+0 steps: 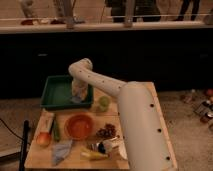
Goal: Wipe tray with sponge
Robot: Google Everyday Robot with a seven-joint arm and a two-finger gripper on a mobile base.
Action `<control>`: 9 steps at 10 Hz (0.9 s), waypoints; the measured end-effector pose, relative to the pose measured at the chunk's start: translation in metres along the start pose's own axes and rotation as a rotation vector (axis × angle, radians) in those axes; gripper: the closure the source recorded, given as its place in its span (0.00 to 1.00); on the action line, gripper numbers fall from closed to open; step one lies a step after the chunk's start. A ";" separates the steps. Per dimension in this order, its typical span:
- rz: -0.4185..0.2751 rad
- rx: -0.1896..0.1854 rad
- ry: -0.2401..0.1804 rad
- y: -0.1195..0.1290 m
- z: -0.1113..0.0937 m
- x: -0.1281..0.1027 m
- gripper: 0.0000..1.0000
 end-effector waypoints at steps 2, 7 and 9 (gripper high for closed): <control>-0.001 -0.006 0.007 -0.005 0.002 0.008 1.00; -0.014 -0.006 0.013 -0.022 0.012 0.018 1.00; -0.045 0.008 -0.003 -0.040 0.016 0.007 1.00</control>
